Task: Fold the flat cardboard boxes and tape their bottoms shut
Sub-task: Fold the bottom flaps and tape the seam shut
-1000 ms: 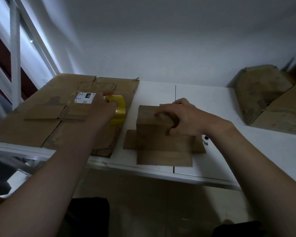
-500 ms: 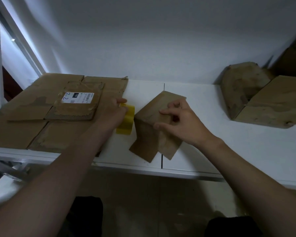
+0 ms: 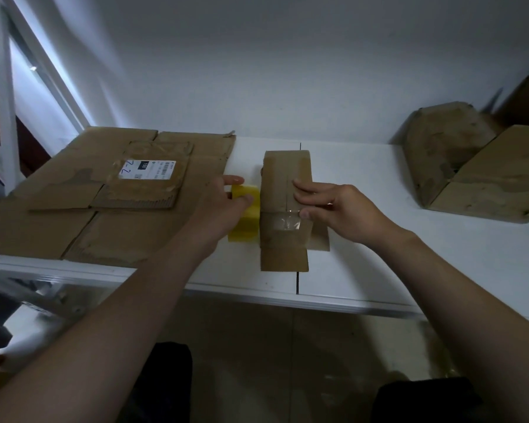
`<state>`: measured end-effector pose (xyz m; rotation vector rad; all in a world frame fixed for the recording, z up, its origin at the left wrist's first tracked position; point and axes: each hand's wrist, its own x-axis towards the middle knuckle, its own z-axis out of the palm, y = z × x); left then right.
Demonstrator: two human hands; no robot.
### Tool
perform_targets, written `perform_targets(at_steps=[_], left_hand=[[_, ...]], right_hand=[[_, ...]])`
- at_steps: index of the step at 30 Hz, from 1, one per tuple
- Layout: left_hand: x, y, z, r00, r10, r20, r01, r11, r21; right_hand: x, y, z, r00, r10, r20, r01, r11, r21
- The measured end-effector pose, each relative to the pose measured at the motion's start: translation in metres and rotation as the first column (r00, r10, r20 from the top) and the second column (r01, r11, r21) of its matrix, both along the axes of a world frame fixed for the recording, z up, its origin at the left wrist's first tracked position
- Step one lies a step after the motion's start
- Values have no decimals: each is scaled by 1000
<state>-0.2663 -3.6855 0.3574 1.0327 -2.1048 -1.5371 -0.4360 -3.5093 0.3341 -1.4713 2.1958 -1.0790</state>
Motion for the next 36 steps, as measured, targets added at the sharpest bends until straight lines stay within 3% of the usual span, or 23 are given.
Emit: perform_targets(at_steps=[3, 7, 11, 14, 16, 20, 23, 28, 32, 36], left_hand=[[2, 2, 2, 1000, 8, -15, -8, 999, 34], [9, 4, 11, 998, 55, -43, -51, 994, 94], [18, 9, 22, 997, 42, -70, -36, 995, 91], [26, 21, 37, 991, 43, -127, -28, 993, 117], [31, 29, 47, 982, 49, -181, -23, 990, 142], [38, 45, 63, 961, -17, -274, 97, 954, 284], [40, 53, 70, 959, -27, -282, 124, 935, 333], [41, 53, 63, 979, -23, -201, 43, 994, 96], [37, 56, 58, 991, -28, -132, 27, 1000, -5], [38, 53, 57, 993, -23, -118, 13, 996, -85]], right_hand=[[-3, 1, 0, 998, 44, -50, -41, 998, 46], [0, -2, -5, 993, -3, -115, 2, 1000, -6], [8, -8, 7, 963, -49, -267, 50, 999, -2], [26, -9, 25, 890, -131, -436, 50, 980, -193], [48, -9, 39, 910, -158, -384, 36, 952, -306], [89, -11, 49, 958, -188, -216, 162, 978, -131], [95, -5, 51, 982, -187, -29, 175, 955, -239], [90, 9, 66, 957, -191, -219, 131, 956, -263], [86, 18, 65, 902, -92, -422, 31, 988, -151], [79, 28, 67, 912, -44, -408, -12, 991, -133]])
